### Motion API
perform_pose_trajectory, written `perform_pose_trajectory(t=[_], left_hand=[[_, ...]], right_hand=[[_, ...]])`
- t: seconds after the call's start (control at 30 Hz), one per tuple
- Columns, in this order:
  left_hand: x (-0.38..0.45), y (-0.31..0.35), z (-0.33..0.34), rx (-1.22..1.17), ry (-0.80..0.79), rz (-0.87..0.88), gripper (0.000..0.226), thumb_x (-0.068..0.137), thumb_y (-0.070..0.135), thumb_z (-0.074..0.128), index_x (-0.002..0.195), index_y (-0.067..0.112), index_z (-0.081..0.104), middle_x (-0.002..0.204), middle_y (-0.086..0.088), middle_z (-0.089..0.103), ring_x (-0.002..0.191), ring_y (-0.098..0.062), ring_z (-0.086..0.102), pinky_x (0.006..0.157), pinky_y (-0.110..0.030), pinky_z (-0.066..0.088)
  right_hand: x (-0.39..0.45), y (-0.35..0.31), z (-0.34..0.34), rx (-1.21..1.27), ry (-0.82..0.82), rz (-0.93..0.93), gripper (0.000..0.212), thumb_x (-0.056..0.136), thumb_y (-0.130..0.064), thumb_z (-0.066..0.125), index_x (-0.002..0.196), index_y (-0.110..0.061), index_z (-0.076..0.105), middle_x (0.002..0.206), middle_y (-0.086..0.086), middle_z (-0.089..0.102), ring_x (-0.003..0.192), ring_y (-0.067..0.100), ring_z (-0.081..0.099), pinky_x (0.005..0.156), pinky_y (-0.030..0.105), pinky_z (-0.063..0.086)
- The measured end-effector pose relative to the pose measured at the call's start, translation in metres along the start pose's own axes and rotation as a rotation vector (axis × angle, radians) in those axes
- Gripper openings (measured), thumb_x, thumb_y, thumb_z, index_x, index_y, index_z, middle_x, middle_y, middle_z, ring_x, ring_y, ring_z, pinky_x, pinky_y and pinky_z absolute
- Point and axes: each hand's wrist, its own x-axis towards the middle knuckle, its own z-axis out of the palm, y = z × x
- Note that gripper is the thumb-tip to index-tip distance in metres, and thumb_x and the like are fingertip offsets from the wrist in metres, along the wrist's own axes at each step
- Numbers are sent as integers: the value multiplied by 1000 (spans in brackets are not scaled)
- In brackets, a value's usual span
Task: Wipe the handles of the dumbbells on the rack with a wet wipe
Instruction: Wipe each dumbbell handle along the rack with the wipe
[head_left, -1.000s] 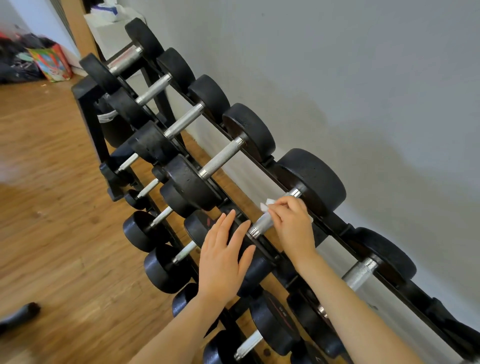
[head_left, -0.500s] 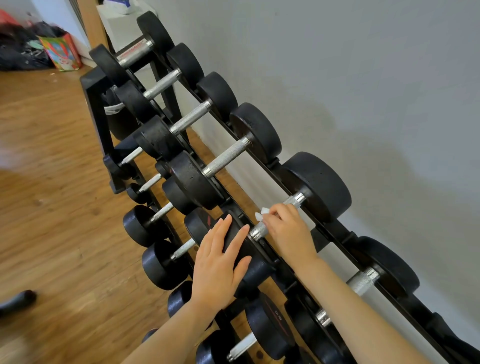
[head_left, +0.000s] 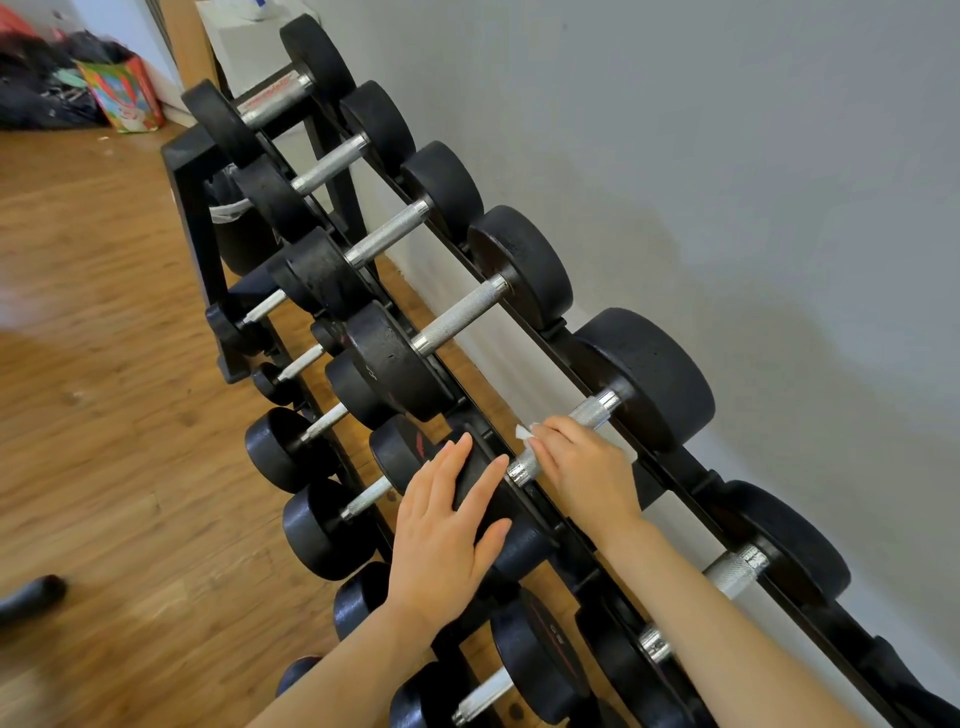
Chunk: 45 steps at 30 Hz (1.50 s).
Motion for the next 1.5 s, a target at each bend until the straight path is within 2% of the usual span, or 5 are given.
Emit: perform_pose_trajectory(t=[0.33,0.53,0.7,1.03,1.5], left_hand=[[1,0,0,-29,-2,7,57,94,47,41,148,31,33,156,-6,26,143,-29,25,110,-51,32],[1,-1,0,-12,6,18,56,93,45,41,146,29,36,155,-7,27,141,-29,26,109,-50,30],[1,-1,1,9,8,23,57,92,45,42,147,30,36,155,-9,29,141,-30,26,109,-49,26],[1,-1,0,7,7,20,56,94,45,42,147,28,36,155,-10,29,141,-31,27,109,-49,26],[1,-1,0,-15,-5,12,56,94,43,42,147,27,36,154,-13,33,138,-33,31,109,-48,28]], right_hand=[[-6,-6,4,106,11,-10,24,90,-22,63,108,-9,72,107,1,70,90,13,68,74,25,58],[3,0,-3,78,71,59,18,90,-19,64,101,-8,72,100,3,71,82,14,68,66,24,58],[-2,-15,3,12,-120,-141,22,77,-16,79,97,-12,71,95,0,68,74,15,67,57,24,56],[-10,-11,2,204,-90,-31,25,93,-28,59,111,-15,69,119,-1,60,91,11,63,71,23,56],[-13,-6,-3,232,-42,13,20,94,-29,57,109,-18,61,105,-1,57,83,13,59,63,30,56]])
